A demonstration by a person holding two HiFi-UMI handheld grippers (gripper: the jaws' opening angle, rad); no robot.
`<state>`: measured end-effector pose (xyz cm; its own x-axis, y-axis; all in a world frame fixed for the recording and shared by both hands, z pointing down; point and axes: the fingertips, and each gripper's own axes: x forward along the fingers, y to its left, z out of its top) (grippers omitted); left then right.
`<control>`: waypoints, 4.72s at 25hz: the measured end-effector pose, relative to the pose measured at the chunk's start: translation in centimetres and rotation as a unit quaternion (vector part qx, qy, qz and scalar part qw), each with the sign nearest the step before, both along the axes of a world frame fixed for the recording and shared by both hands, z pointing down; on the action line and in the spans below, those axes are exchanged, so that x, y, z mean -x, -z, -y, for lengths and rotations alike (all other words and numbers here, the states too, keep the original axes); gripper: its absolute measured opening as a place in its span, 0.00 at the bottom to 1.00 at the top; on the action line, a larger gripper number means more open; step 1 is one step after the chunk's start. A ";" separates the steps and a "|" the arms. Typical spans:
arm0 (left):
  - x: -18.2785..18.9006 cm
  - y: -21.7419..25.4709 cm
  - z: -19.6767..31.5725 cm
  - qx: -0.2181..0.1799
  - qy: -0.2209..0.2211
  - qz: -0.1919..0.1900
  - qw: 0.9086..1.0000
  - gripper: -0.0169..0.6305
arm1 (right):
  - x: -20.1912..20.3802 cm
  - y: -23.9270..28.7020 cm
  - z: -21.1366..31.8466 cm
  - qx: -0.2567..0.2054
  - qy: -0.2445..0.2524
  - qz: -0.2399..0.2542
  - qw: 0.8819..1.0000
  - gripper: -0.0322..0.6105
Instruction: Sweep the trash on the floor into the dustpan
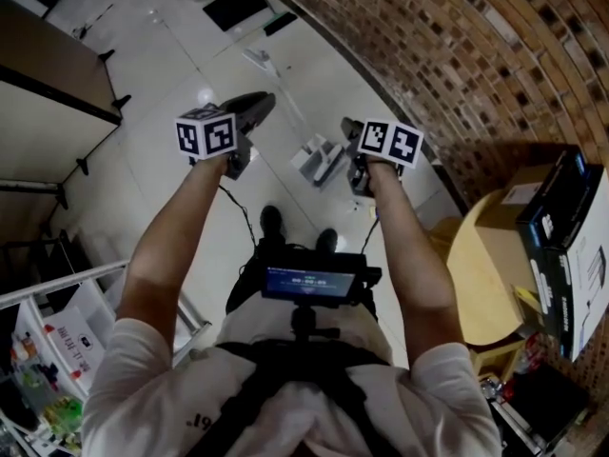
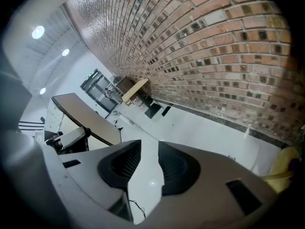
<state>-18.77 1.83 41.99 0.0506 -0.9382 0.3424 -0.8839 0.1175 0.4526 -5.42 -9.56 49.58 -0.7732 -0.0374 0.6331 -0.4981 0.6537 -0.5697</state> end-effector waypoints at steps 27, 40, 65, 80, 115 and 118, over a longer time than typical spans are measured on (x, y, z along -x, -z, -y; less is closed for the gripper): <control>13.6 1.4 2.0 -0.021 -0.095 0.016 0.995 0.33 | 9.6 -4.4 -1.6 0.076 -0.096 -0.012 0.992 0.25; 12.1 -2.5 9.5 0.028 -0.209 -0.024 0.977 0.33 | 11.8 -6.8 -3.1 0.229 -0.218 0.073 0.946 0.26; -4.8 0.5 7.4 -0.024 -0.426 0.044 0.903 0.29 | 10.2 -8.5 -3.3 0.520 -0.424 0.335 0.661 0.37; -19.0 1.3 0.5 -0.055 -0.628 0.018 0.776 0.29 | 0.9 -9.7 -7.4 0.589 -0.290 0.141 0.741 0.33; 12.5 -4.4 5.7 0.074 -0.338 0.292 0.892 0.31 | -27.0 -10.5 -16.7 0.284 -0.011 -0.368 0.885 0.22; 13.2 -7.0 5.7 0.107 -0.352 0.291 0.883 0.32 | -29.1 -10.4 -17.1 0.249 -0.001 -0.408 0.878 0.22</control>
